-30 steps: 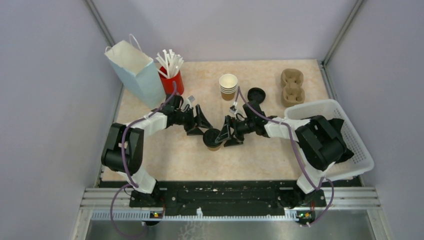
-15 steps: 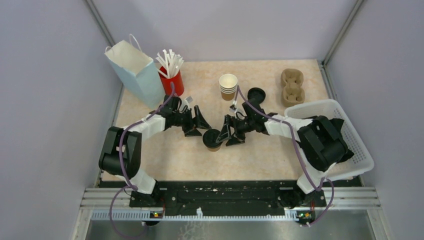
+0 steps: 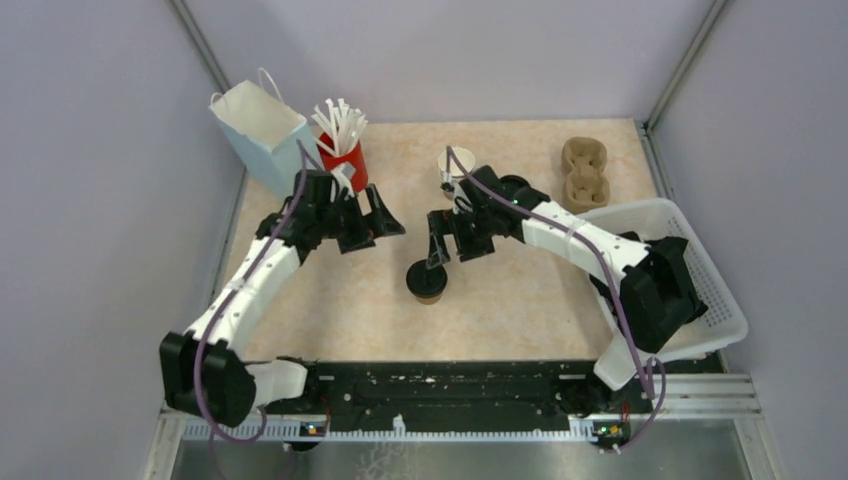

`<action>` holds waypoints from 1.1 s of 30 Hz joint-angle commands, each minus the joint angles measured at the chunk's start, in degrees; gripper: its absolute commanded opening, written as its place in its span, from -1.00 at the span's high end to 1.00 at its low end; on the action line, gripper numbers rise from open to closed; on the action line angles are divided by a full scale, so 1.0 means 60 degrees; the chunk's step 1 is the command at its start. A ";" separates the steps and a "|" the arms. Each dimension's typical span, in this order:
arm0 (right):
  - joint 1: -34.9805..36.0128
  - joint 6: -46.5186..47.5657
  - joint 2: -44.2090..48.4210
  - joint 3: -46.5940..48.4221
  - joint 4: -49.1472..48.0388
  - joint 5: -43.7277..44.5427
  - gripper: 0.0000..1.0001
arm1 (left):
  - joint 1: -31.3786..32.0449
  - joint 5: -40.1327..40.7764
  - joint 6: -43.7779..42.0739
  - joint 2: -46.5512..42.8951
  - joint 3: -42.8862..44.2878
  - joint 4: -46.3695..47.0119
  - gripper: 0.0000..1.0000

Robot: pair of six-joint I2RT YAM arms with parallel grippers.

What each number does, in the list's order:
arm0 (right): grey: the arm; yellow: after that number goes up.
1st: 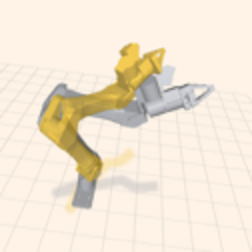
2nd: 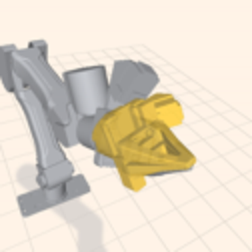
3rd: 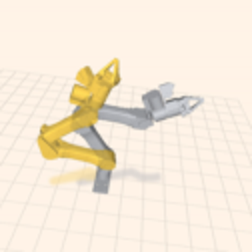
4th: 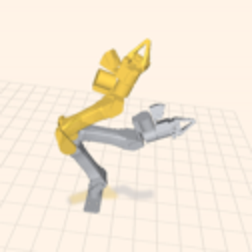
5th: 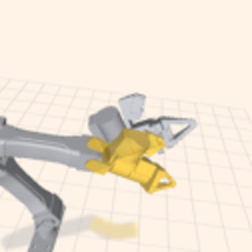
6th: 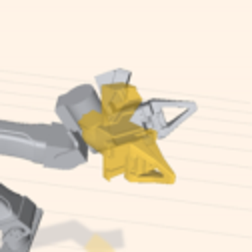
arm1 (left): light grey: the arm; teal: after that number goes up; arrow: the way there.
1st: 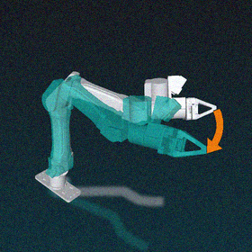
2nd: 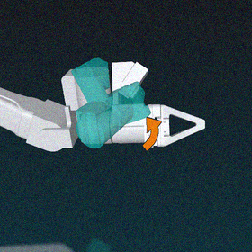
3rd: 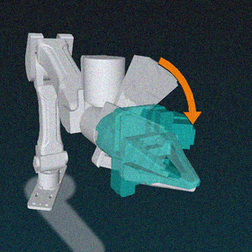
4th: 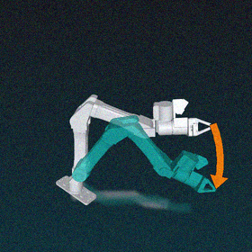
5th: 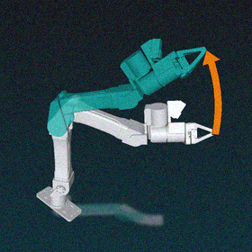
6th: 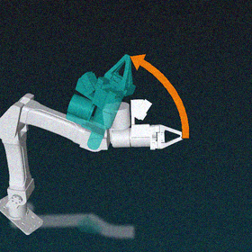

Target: Pack the takeout coffee

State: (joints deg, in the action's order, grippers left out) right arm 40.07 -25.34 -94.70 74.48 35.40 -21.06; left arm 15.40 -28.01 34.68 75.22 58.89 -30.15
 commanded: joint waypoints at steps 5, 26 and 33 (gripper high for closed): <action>0.1939 0.1476 -0.1249 0.3213 0.3030 0.4111 -0.89 | -0.0005 0.2525 0.0944 -0.3839 -0.0058 -0.1225 -0.97; 0.2942 0.1976 -0.2660 0.4719 0.3412 0.4359 -0.87 | -0.0007 0.3255 0.0682 -0.5277 -0.0338 -0.2033 -0.97; 0.3051 0.2037 -0.3028 0.5017 0.3483 0.4237 -0.87 | 0.0000 0.3400 0.0451 -0.5175 -0.0100 -0.2122 -0.97</action>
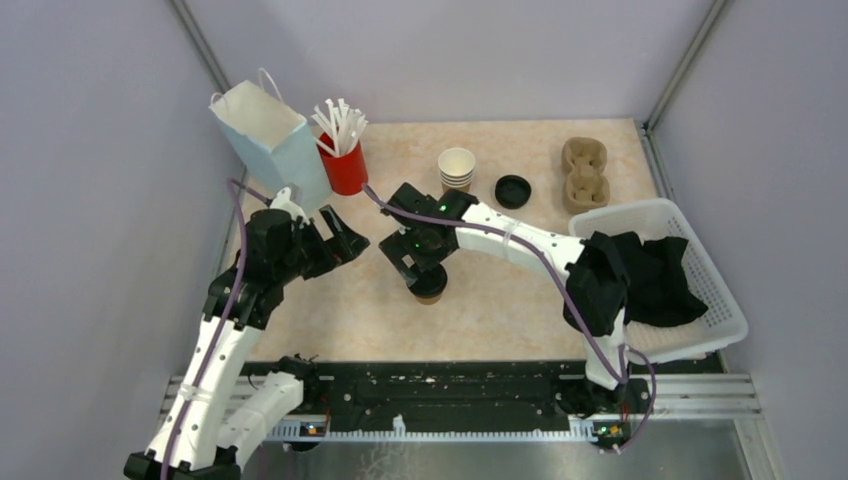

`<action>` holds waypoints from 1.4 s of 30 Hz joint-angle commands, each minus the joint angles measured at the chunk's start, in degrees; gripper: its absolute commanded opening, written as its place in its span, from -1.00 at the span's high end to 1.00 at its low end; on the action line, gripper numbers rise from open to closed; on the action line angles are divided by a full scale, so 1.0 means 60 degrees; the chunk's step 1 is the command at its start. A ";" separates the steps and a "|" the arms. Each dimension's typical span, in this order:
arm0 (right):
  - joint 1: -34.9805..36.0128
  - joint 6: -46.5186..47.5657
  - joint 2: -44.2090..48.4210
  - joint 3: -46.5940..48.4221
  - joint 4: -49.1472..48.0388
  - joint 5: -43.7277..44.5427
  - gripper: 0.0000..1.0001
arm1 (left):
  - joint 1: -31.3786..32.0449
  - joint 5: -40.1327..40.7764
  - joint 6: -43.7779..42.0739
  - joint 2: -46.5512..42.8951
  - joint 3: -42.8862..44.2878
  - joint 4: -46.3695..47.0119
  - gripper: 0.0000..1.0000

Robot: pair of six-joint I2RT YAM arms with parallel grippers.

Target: Pack the takeout coffee

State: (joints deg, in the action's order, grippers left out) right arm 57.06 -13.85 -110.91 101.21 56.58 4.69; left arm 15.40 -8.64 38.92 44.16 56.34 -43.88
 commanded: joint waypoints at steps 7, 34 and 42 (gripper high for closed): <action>0.0376 0.0134 -0.0595 0.0727 0.0133 0.0195 -0.84 | 0.0004 0.0193 -0.0387 0.0025 0.0366 0.0071 -0.97; 0.0437 -0.0263 -0.0211 -0.0067 0.0371 0.1571 -0.57 | -0.0003 -0.0163 -0.0351 0.0172 0.0132 0.0370 -0.96; -0.0358 -0.0905 0.1594 -0.2230 0.0326 0.2445 -0.57 | -0.0003 -0.0271 -0.0392 0.0269 0.0078 0.0485 -0.97</action>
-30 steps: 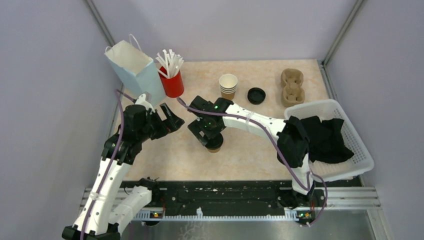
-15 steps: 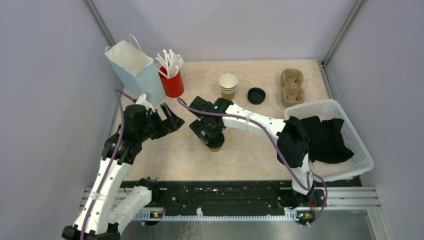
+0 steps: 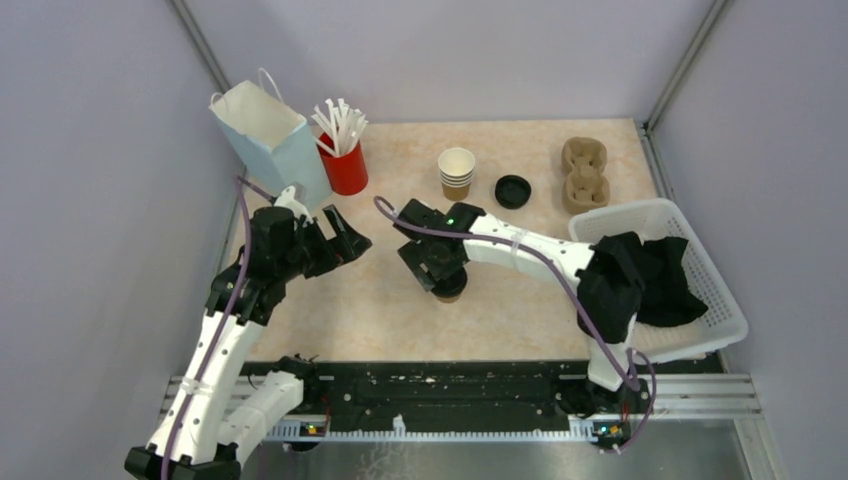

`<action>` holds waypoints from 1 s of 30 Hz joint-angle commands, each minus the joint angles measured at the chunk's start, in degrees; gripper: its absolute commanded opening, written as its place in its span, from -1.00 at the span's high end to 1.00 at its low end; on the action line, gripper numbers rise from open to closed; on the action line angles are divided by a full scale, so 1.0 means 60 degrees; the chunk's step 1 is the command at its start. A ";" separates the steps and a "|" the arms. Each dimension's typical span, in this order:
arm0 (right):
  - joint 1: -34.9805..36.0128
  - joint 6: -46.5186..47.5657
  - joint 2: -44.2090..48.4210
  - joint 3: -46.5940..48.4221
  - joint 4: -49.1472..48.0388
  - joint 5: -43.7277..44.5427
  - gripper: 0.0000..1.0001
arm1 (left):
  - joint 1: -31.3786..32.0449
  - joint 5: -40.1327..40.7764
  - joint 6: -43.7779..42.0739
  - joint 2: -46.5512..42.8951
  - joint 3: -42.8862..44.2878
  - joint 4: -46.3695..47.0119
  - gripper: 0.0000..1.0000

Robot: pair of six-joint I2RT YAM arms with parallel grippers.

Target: Pack the takeout coffee

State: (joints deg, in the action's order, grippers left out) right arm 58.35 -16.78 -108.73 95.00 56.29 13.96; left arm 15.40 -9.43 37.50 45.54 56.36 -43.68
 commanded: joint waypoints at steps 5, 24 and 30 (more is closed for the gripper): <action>-0.2007 -0.0977 0.3446 -0.3565 0.0390 0.1124 -0.58 | -0.0007 -0.0283 -0.0149 0.0038 -0.0081 0.0567 -0.96; -0.3935 -0.1370 0.5913 -0.5724 0.0390 0.0560 -0.78 | -0.0003 -0.0871 -0.0234 0.0723 0.0155 0.1069 -0.96; -0.3930 -0.1394 0.6108 -0.5152 0.0866 0.0507 -0.86 | -0.0003 -0.0718 -0.0367 0.0802 0.0567 0.0883 -0.96</action>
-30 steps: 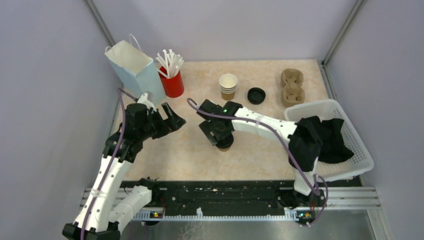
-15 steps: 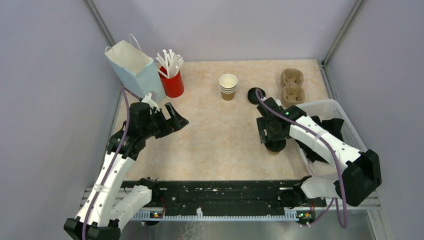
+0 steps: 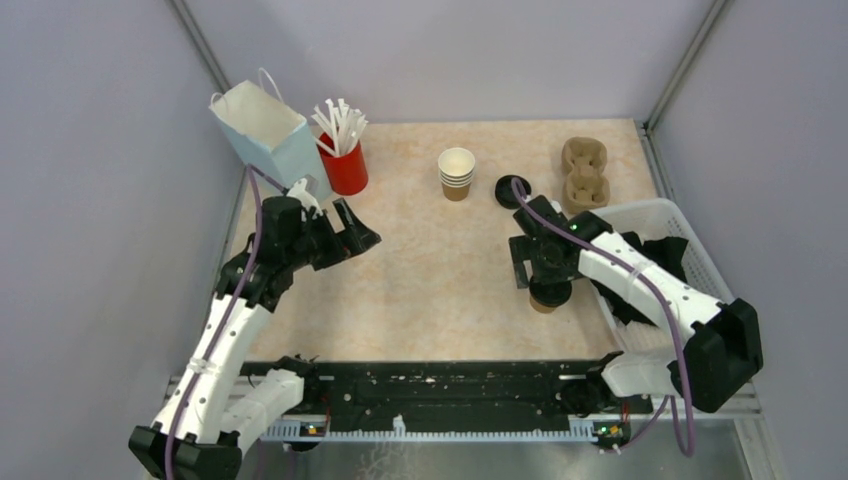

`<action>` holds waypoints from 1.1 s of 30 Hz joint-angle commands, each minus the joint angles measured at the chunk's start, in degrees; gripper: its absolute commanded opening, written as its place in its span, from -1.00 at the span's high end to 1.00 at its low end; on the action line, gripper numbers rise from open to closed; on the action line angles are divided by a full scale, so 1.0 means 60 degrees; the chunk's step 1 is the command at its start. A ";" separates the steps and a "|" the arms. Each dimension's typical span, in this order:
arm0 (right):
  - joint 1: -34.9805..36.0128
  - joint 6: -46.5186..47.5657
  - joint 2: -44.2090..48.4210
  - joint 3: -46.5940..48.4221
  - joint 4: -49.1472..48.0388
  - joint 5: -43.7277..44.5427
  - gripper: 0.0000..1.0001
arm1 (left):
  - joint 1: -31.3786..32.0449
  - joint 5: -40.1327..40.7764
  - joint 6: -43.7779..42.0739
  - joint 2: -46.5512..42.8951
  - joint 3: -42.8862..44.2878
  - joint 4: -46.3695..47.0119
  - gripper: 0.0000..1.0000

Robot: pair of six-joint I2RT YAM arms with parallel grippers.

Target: Pack the takeout coffee

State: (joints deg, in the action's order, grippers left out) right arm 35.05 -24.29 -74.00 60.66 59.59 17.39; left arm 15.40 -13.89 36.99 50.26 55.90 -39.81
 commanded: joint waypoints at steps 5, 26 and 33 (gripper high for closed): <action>-0.0038 0.0073 0.0945 0.1936 0.1188 -0.0610 -0.87 | -0.0003 0.0228 -0.0496 0.0314 0.1222 0.0044 -0.96; -0.0031 -0.0814 0.4835 0.2035 0.2106 -0.3543 -0.87 | -0.0440 0.2956 -0.0989 0.4190 0.5414 0.0106 -0.97; -0.0031 -0.0961 0.3980 0.2049 0.1130 -0.2218 -0.88 | -0.2215 0.3247 -0.0335 0.6006 0.6860 -0.0073 -0.97</action>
State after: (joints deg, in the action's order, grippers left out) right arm 35.05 -29.19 -46.30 72.38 71.18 -1.76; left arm 7.46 1.96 32.75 82.48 90.96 -41.17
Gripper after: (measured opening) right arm 0.938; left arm 0.983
